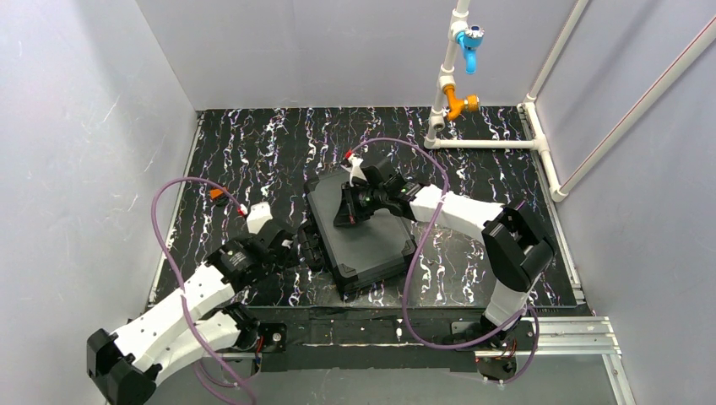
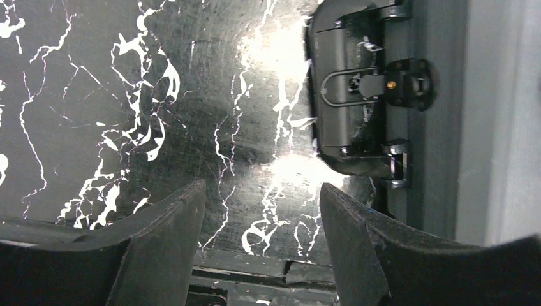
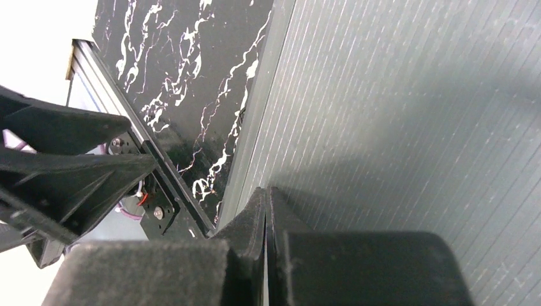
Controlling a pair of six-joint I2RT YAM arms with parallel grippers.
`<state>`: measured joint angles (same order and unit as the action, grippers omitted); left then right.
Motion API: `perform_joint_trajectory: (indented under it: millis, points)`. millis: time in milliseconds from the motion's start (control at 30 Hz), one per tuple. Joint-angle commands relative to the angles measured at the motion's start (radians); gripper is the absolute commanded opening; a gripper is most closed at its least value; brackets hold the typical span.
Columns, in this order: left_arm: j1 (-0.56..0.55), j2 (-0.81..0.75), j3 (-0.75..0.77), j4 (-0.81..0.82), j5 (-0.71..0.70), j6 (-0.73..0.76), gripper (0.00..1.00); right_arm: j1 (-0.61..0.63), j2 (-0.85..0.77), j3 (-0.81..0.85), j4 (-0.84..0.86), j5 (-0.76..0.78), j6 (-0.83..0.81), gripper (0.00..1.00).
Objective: Pack up texas hold em set
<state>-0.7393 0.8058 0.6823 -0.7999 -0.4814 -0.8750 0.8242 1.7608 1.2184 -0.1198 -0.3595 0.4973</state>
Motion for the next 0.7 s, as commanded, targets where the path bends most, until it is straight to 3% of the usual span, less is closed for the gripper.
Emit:
perform_joint_trajectory:
  millis: [0, 467, 667]
  points:
    - [0.116, 0.039, -0.060, 0.096, 0.125, 0.050, 0.61, 0.009, 0.102, -0.132, -0.186, 0.119, -0.071, 0.01]
    - [0.289, 0.112, -0.138, 0.285, 0.291, 0.118, 0.52, 0.009, 0.128, -0.138, -0.174, 0.105, -0.075, 0.01]
    - [0.372, 0.146, -0.176, 0.386, 0.384, 0.157, 0.37, 0.009, 0.131, -0.140, -0.171, 0.102, -0.075, 0.01]
